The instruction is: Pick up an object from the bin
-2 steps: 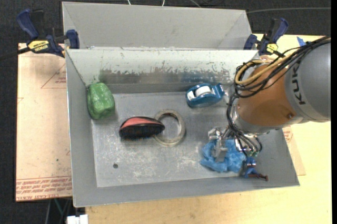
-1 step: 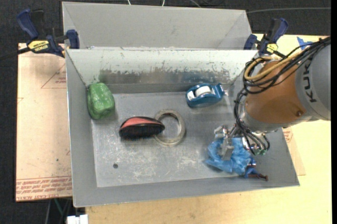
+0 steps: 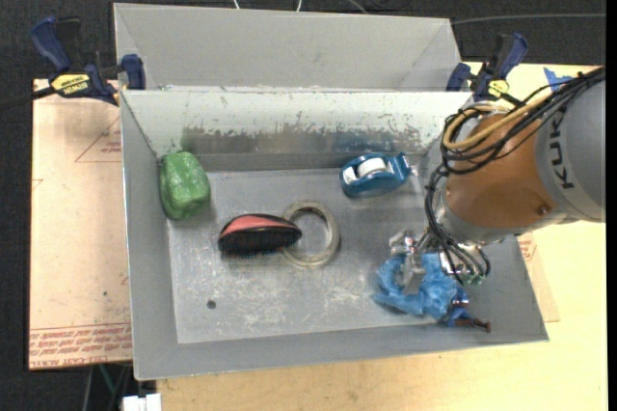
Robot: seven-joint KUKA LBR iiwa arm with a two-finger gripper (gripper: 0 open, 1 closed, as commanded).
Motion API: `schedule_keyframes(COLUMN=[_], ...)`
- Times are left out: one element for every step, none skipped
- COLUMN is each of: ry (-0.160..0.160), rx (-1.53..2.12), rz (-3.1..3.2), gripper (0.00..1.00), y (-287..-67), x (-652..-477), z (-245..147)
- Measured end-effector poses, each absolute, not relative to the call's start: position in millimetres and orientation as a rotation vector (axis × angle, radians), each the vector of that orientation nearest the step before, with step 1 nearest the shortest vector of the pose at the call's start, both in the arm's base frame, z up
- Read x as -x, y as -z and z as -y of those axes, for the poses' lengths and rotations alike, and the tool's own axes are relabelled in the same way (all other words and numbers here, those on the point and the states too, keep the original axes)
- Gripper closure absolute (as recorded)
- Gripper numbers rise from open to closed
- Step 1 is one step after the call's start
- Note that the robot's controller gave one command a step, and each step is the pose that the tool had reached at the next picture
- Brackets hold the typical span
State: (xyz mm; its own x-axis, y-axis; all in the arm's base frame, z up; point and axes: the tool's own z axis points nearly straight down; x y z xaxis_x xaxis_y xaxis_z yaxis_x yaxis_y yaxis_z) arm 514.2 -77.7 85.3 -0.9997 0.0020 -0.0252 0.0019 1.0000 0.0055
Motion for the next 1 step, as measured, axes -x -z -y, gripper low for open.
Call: schedule_keyframes(ry=[-0.009], rx=[-0.077], rz=[-3.109], gripper=[1.00], y=[-116.4], x=[-528.2], z=[139.5])
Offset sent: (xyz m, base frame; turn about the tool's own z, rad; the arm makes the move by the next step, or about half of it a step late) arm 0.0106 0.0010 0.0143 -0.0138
